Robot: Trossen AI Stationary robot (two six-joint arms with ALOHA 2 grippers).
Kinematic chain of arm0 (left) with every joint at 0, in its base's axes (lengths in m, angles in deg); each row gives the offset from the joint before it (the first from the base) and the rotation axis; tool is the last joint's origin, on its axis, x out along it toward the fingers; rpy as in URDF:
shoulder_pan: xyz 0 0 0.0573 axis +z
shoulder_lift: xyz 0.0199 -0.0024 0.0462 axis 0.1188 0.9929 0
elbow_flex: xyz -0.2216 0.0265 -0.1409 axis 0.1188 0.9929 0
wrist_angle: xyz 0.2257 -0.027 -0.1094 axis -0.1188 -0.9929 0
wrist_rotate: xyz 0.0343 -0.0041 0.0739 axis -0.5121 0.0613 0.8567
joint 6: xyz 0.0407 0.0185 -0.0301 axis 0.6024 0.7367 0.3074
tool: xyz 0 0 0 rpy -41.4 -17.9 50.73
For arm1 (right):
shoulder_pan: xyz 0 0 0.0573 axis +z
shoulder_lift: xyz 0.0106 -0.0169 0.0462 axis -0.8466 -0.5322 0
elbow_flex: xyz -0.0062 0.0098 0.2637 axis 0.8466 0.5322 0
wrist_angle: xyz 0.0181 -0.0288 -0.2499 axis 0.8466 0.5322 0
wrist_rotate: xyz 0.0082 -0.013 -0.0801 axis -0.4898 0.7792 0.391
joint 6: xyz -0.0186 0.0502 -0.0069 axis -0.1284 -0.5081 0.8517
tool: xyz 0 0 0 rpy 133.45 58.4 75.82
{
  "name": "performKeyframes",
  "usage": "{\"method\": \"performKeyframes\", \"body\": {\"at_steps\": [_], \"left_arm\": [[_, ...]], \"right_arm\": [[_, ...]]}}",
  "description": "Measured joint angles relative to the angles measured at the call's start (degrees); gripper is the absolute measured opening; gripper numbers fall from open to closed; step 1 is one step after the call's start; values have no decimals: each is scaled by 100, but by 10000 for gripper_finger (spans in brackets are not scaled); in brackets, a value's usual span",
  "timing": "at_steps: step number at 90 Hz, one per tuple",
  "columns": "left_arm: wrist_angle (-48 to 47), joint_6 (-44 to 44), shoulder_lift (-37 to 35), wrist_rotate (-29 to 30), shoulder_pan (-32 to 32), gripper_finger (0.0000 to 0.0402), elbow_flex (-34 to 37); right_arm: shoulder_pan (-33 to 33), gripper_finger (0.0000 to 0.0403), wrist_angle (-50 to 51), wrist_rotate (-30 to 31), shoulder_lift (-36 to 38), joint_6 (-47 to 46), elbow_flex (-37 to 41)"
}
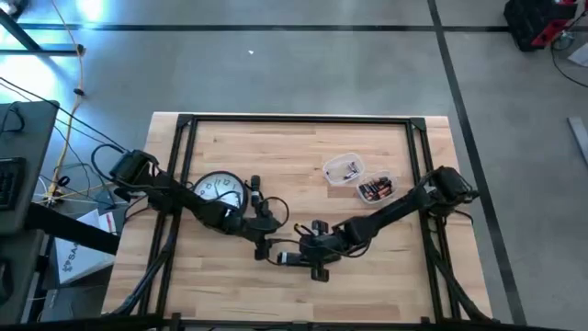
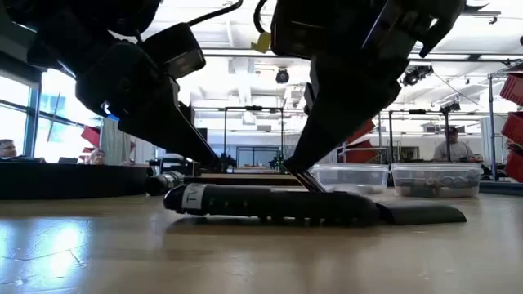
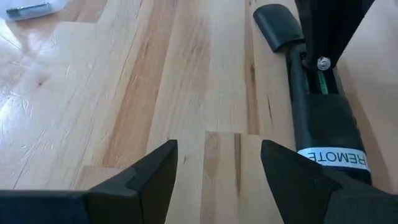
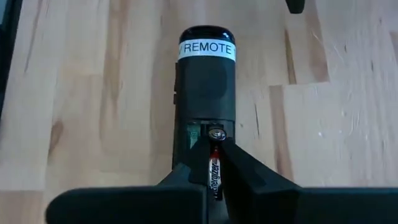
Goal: Insert battery
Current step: Insert the silver battery into the black remote control battery compartment
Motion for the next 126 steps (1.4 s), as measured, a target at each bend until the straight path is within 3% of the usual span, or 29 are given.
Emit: {"method": "performKeyframes", "body": {"at_steps": [70, 106, 126], "left_arm": [[406, 214, 0, -164, -20, 211, 2], [982, 770, 0, -454, -187, 211, 2], [961, 859, 0, -448, -197, 211, 2]], "right_arm": [[2, 0, -24, -170, -284, -147, -9], [4, 0, -169, -342, -563, -101, -37], [11, 0, 752, -171, -597, 206, -737]]}}
